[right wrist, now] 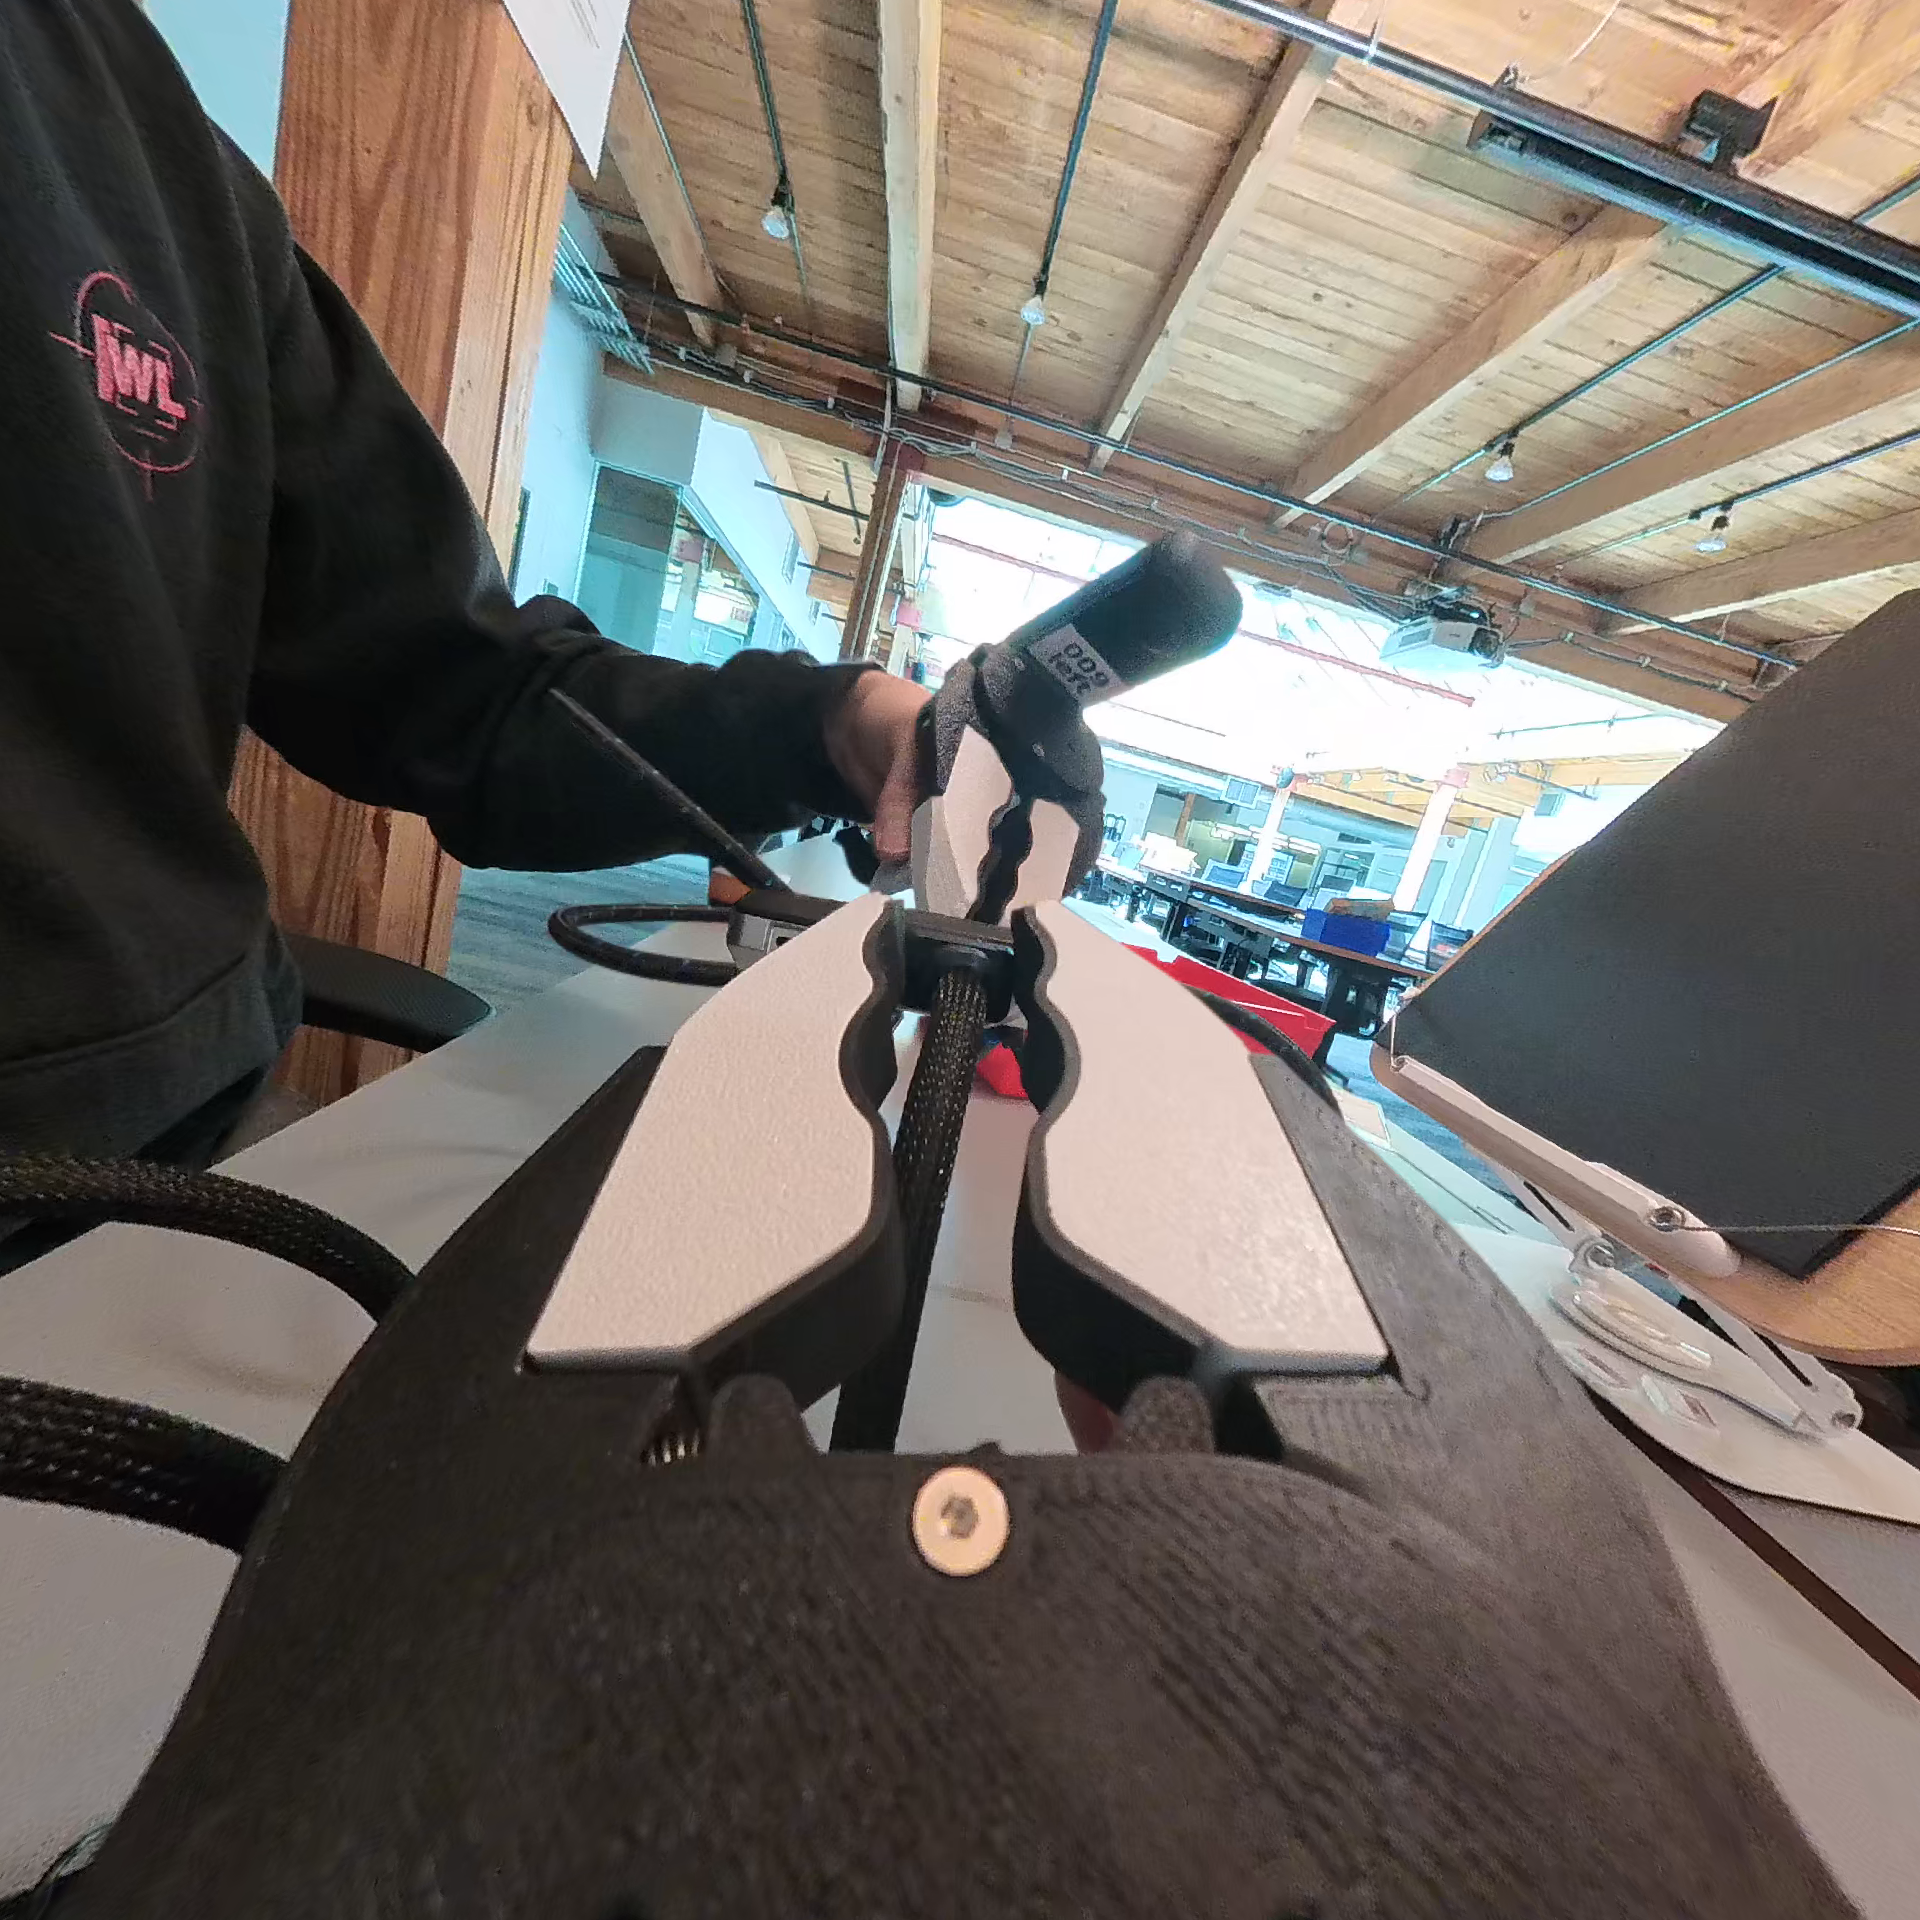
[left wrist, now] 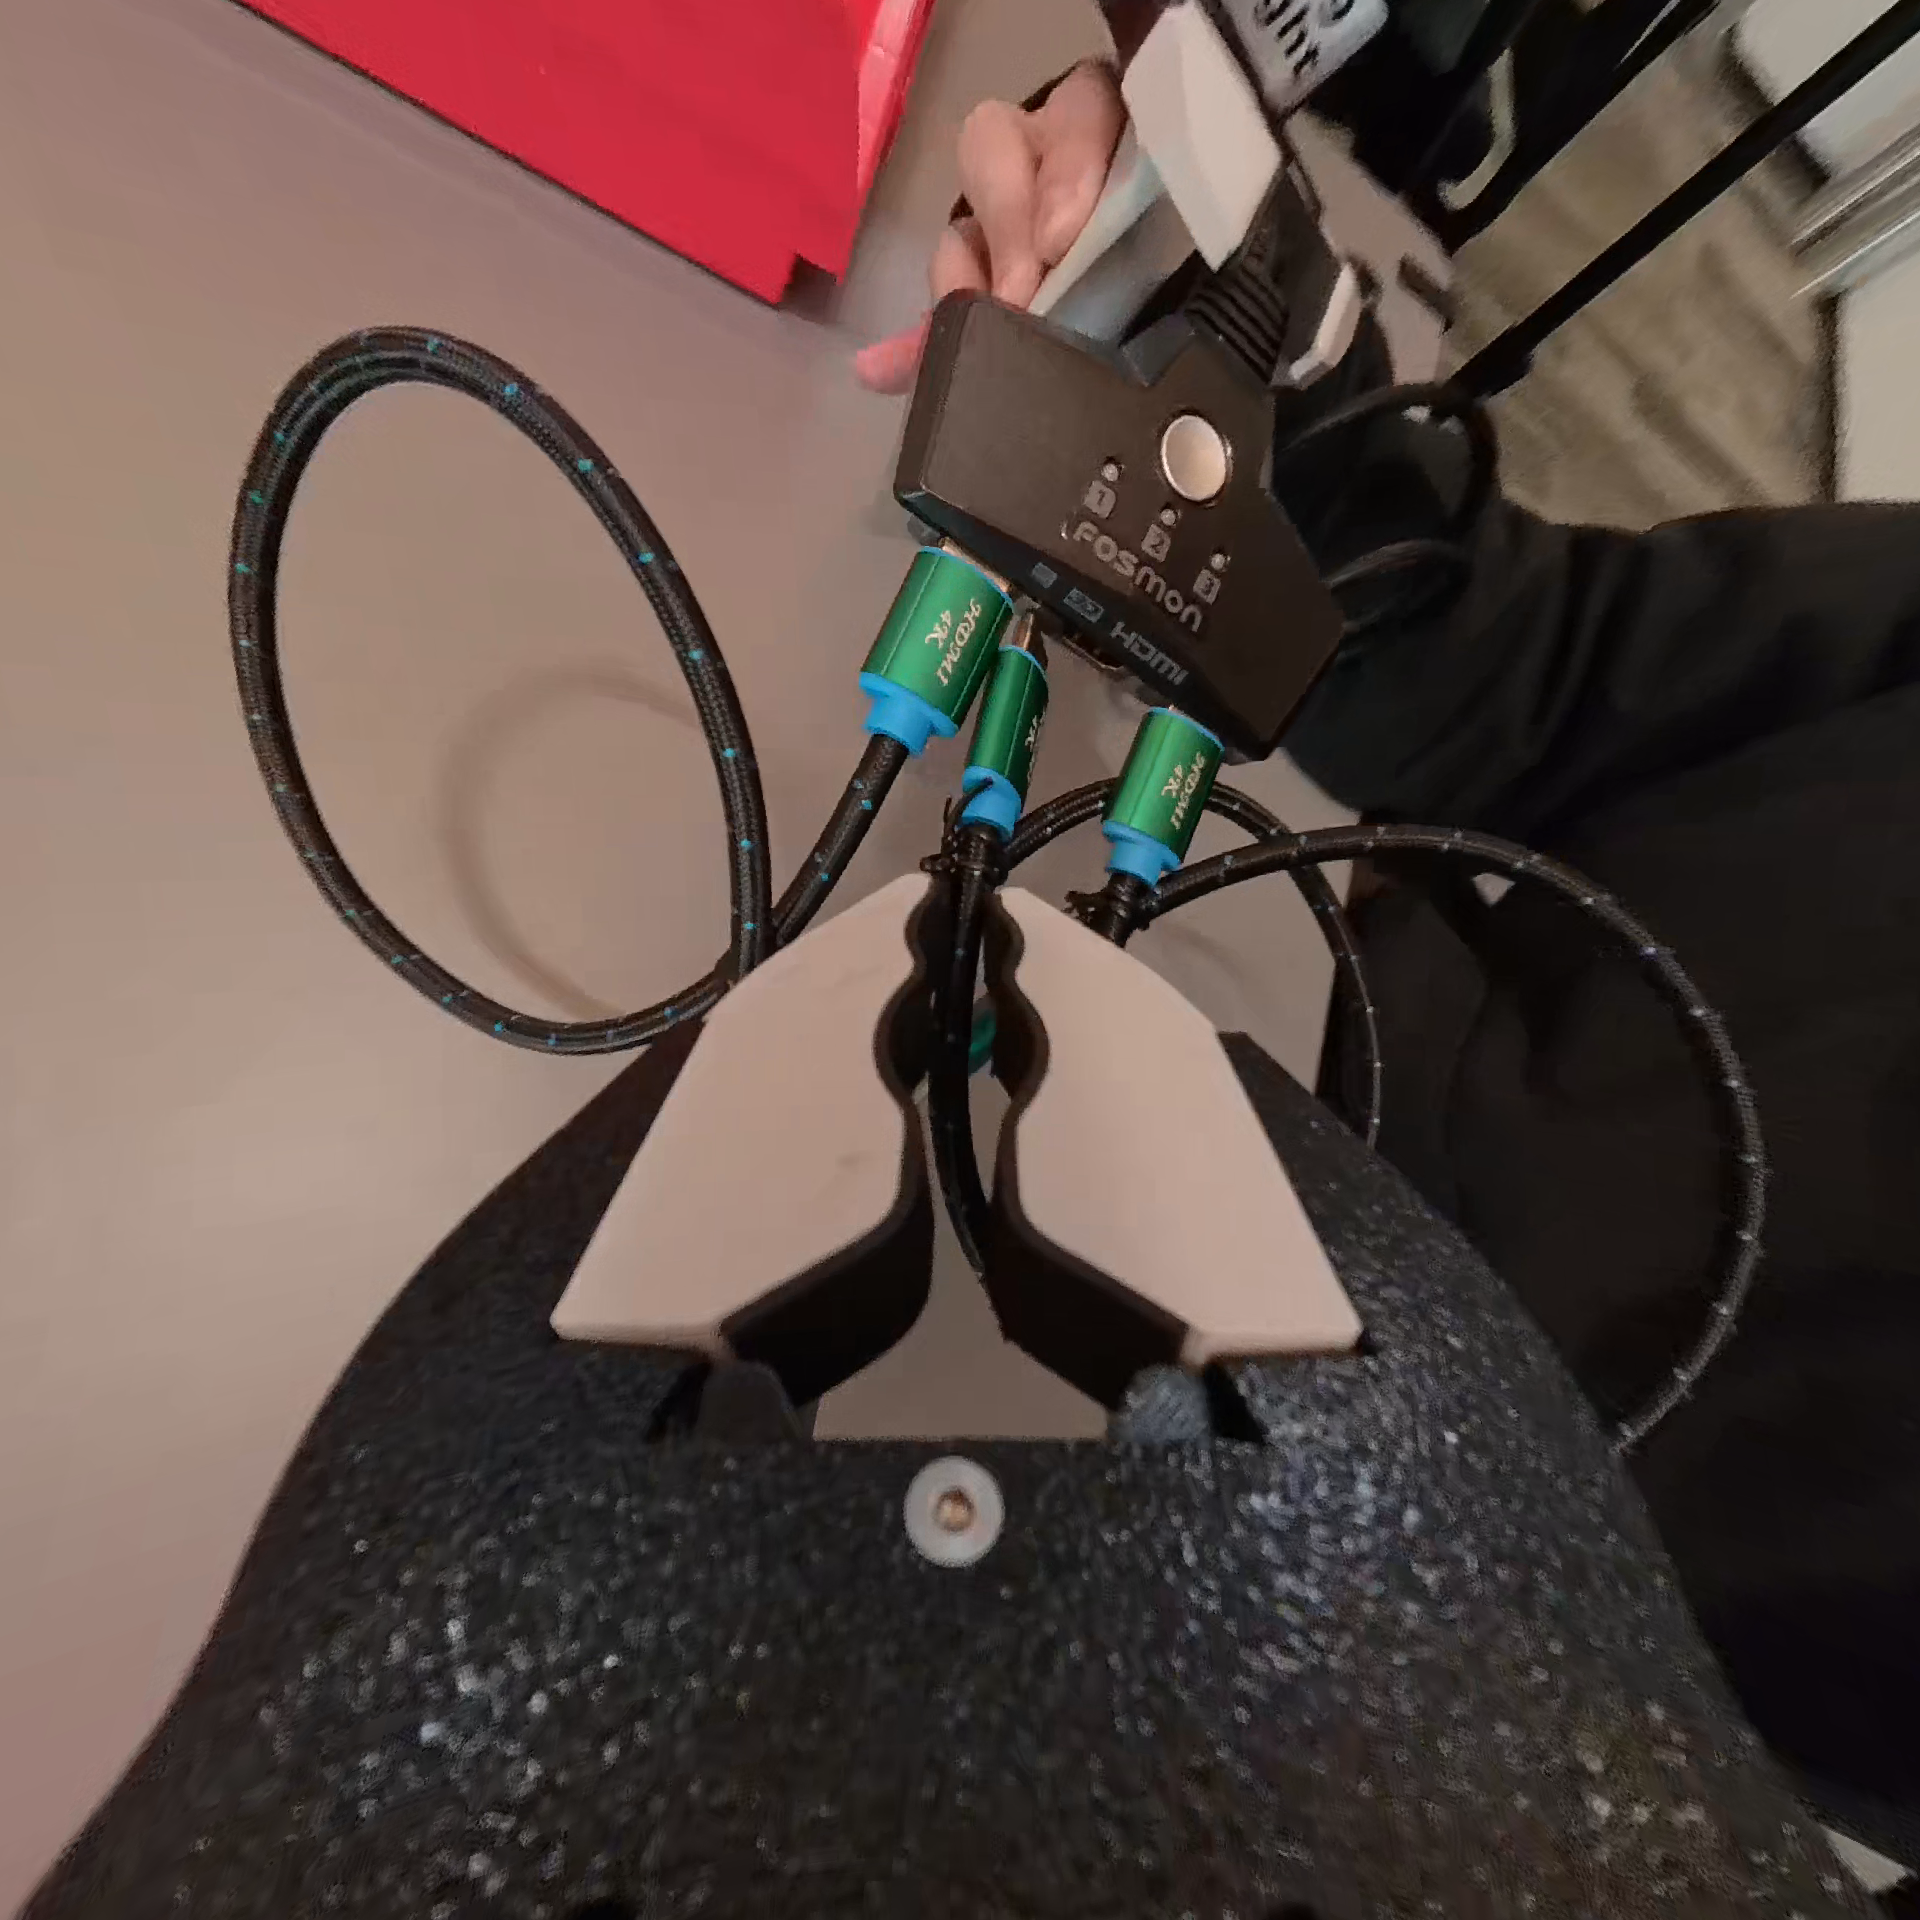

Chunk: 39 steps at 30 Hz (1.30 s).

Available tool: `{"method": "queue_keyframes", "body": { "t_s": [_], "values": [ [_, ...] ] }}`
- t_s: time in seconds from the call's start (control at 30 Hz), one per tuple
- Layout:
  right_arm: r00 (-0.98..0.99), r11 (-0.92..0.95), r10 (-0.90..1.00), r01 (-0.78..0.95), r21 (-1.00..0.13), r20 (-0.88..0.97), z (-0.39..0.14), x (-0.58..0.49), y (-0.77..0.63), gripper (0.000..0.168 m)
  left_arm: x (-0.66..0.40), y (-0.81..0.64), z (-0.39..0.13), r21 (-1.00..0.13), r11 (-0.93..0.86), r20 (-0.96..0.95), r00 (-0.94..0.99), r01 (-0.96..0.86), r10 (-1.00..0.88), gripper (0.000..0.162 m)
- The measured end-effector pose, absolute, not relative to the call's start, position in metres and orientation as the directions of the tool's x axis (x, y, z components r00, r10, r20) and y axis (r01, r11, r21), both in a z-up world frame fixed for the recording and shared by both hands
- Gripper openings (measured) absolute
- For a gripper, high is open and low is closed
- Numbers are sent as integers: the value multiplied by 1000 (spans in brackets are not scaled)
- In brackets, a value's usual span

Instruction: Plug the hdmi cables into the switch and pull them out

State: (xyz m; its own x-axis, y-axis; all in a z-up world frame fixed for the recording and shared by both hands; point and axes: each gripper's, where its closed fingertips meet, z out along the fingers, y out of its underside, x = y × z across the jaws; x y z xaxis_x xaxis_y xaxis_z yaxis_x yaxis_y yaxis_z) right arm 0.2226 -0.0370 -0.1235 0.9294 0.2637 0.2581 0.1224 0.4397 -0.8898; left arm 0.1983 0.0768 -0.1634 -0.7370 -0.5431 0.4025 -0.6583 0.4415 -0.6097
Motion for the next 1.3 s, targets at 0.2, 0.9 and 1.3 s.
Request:
{"method": "queue_keyframes", "body": {
  "t_s": [0.2,0.9,1.3],
  "values": [
    [926,447,273,117,-887,260,-123,221,-36,20,197,77,-156,-623,356,534,-712,-696,-456,5],
    [929,426,343,-20,-904,141,-123,222,-31,21,195,84,-137,-677,304,502,-723,-670,-475,5],
    [921,351,323,96,-931,217,-138,217,-22,21,192,93,-175,-677,394,447,-772,-622,-452,5]
  ]
}}
